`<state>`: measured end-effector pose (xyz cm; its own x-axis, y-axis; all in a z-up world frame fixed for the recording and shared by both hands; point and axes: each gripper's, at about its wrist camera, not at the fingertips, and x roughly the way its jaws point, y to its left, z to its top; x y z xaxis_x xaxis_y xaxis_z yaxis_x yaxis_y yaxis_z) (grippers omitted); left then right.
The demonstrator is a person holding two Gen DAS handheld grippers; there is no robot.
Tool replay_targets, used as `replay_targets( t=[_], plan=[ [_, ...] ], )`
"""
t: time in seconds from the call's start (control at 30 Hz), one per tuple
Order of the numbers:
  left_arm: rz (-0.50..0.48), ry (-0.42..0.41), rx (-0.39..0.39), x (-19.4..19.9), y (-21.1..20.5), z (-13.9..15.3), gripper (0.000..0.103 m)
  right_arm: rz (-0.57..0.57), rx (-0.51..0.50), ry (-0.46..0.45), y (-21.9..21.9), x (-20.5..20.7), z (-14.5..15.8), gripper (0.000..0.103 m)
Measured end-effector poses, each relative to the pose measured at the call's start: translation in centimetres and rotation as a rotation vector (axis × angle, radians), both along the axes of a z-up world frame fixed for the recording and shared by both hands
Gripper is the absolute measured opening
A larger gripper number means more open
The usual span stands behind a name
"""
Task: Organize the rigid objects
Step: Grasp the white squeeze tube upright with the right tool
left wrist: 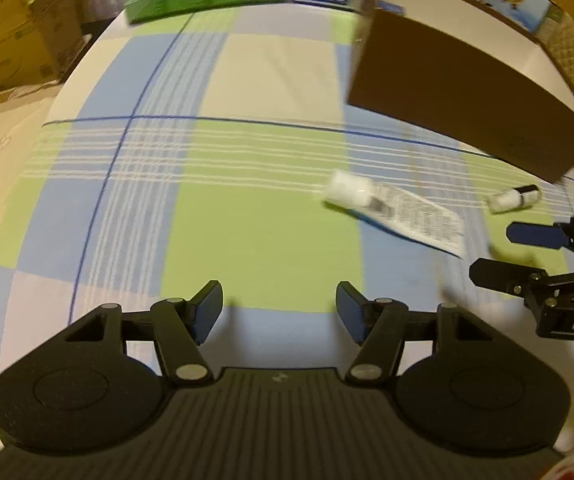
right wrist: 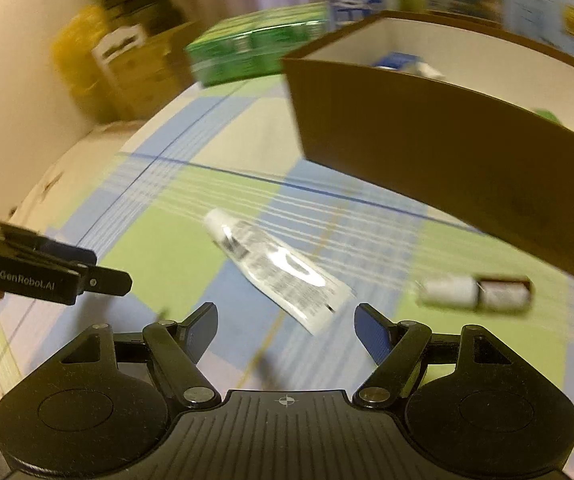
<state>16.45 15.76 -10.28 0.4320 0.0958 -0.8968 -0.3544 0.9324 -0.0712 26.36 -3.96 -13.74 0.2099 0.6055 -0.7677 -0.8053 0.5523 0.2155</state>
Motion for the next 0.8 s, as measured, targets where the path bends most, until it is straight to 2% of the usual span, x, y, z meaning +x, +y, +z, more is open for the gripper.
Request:
replay_targets(
  t=[0.3, 0.53, 0.6, 0.67, 0.8],
  plan=[
    [0.052, 0.044, -0.013, 0.5, 2.2, -1.8, 0.059, 0.13, -0.063, -0.053, 5.2, 2.2, -2.6, 0.072],
    [0.064, 0.055, -0.012, 1.5, 3.1, -2.3, 0.059, 0.231, -0.084, -0.097, 7.5, 2.6, -3.8, 0.071],
    [0.064, 0.058, -0.01, 1.7, 3.3, -2.4, 0.059, 0.25, -0.092, -0.118, 7.9, 2.2, -4.1, 0.057],
    [0.062, 0.061, -0.009, 1.8, 3.3, -2.5, 0.059, 0.257, -0.096, -0.153, 7.9, 1.8, -4.3, 0.05],
    [0.058, 0.068, -0.01, 2.0, 3.1, -2.6, 0.059, 0.249, -0.095, -0.136, 7.6, 1.4, -4.2, 0.044]
  ],
)
